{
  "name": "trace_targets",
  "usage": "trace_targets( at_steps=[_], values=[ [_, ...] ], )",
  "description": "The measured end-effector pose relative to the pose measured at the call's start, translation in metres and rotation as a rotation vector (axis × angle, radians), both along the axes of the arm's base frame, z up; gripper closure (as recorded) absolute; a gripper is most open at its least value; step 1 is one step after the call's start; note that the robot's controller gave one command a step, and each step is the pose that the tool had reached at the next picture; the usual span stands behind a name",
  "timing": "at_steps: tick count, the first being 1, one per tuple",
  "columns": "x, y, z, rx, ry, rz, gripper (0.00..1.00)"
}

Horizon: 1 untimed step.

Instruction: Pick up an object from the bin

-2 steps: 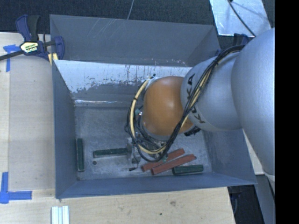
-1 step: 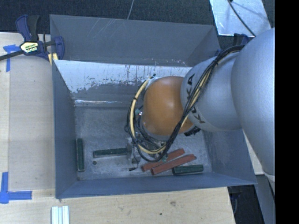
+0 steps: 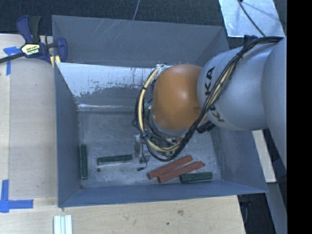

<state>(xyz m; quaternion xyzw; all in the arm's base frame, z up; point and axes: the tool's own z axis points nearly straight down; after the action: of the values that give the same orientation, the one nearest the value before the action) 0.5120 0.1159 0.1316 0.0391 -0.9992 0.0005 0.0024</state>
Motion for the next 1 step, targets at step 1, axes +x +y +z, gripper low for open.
trace_targets(
  at_steps=[1],
  values=[
    [-0.0155,0.0011,0.0811,0.002,-0.007,0.006,1.00]
  ],
)
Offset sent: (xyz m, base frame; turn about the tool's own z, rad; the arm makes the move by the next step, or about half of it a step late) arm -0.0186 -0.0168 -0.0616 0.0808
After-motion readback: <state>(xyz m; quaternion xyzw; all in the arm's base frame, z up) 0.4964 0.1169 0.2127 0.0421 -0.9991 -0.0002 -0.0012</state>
